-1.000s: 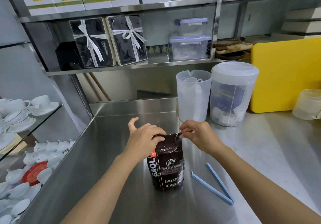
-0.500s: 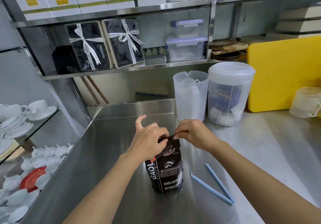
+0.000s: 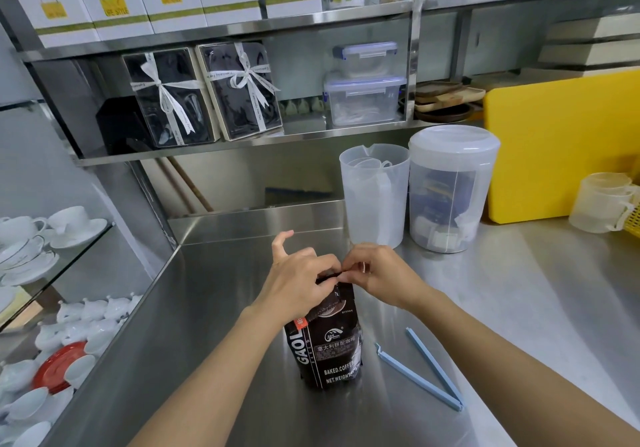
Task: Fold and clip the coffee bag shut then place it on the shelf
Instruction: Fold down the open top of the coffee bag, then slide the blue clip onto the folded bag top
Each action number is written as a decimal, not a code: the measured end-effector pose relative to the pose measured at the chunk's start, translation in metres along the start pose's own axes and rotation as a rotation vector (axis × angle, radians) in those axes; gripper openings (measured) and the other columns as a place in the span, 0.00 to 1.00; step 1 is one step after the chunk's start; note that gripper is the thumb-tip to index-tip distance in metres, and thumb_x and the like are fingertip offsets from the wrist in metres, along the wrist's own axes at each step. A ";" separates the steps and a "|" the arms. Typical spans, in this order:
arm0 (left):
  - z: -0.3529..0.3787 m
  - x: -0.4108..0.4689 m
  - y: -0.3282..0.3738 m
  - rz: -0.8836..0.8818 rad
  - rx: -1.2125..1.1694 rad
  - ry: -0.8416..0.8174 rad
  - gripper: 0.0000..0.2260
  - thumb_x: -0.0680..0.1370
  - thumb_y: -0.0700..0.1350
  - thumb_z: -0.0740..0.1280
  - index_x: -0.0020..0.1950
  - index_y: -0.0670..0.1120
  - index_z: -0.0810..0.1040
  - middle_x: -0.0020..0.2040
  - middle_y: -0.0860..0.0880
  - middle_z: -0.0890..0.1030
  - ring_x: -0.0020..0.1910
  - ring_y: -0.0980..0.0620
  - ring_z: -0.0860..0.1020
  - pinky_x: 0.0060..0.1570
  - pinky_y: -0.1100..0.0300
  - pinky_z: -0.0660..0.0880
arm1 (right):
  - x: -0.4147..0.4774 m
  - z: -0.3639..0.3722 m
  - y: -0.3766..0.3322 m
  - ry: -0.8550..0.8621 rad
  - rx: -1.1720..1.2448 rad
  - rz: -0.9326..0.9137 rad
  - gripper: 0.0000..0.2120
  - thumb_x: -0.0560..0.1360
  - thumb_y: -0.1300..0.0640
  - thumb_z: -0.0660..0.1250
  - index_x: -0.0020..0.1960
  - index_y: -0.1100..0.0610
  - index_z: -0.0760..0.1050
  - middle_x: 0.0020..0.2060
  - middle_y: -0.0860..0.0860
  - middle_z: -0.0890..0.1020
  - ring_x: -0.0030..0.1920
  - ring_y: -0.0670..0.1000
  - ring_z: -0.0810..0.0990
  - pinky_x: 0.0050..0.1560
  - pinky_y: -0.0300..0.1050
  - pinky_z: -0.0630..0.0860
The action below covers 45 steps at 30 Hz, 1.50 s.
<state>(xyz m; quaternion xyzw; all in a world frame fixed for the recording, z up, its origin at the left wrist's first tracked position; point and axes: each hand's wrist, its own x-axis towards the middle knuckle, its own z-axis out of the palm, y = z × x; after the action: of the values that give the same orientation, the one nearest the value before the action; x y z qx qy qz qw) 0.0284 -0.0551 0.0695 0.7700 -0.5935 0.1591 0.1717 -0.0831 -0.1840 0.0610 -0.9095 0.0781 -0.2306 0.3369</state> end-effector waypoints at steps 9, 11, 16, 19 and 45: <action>0.000 -0.001 -0.001 -0.001 -0.015 0.019 0.03 0.75 0.49 0.63 0.46 0.54 0.76 0.38 0.52 0.81 0.45 0.56 0.76 0.65 0.57 0.36 | -0.059 0.008 0.076 -0.145 -0.044 0.432 0.12 0.67 0.52 0.73 0.43 0.53 0.71 0.44 0.52 0.73 0.42 0.52 0.73 0.41 0.40 0.70; 0.001 0.000 0.000 0.008 -0.013 0.020 0.02 0.75 0.49 0.64 0.45 0.54 0.76 0.37 0.54 0.81 0.44 0.56 0.76 0.65 0.56 0.37 | -0.075 0.009 0.090 -0.328 -0.170 0.510 0.15 0.65 0.48 0.73 0.43 0.50 0.69 0.48 0.53 0.70 0.46 0.53 0.72 0.48 0.45 0.71; 0.003 0.000 -0.001 0.016 -0.010 0.022 0.01 0.74 0.49 0.65 0.44 0.54 0.76 0.37 0.55 0.81 0.44 0.56 0.77 0.65 0.55 0.38 | -0.111 0.020 0.106 -0.626 -0.476 0.648 0.20 0.57 0.38 0.73 0.40 0.46 0.68 0.52 0.52 0.68 0.53 0.56 0.72 0.46 0.49 0.68; 0.003 0.000 -0.001 0.012 -0.016 0.021 0.01 0.74 0.49 0.65 0.44 0.54 0.76 0.37 0.53 0.81 0.45 0.56 0.77 0.66 0.53 0.38 | -0.119 0.024 0.107 -0.582 -0.503 0.660 0.12 0.64 0.48 0.70 0.44 0.53 0.74 0.48 0.54 0.71 0.48 0.56 0.74 0.45 0.48 0.72; 0.005 0.000 -0.003 0.049 -0.019 0.078 0.02 0.72 0.47 0.67 0.44 0.53 0.78 0.34 0.56 0.72 0.46 0.54 0.73 0.67 0.49 0.37 | -0.093 -0.009 0.078 0.106 -0.012 0.652 0.16 0.68 0.69 0.66 0.52 0.55 0.71 0.42 0.56 0.73 0.39 0.55 0.72 0.37 0.45 0.70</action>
<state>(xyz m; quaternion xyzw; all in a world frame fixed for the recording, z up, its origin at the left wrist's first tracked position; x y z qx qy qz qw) 0.0312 -0.0571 0.0648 0.7467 -0.6066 0.1879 0.1980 -0.1684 -0.2208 -0.0172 -0.8253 0.3837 -0.1574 0.3833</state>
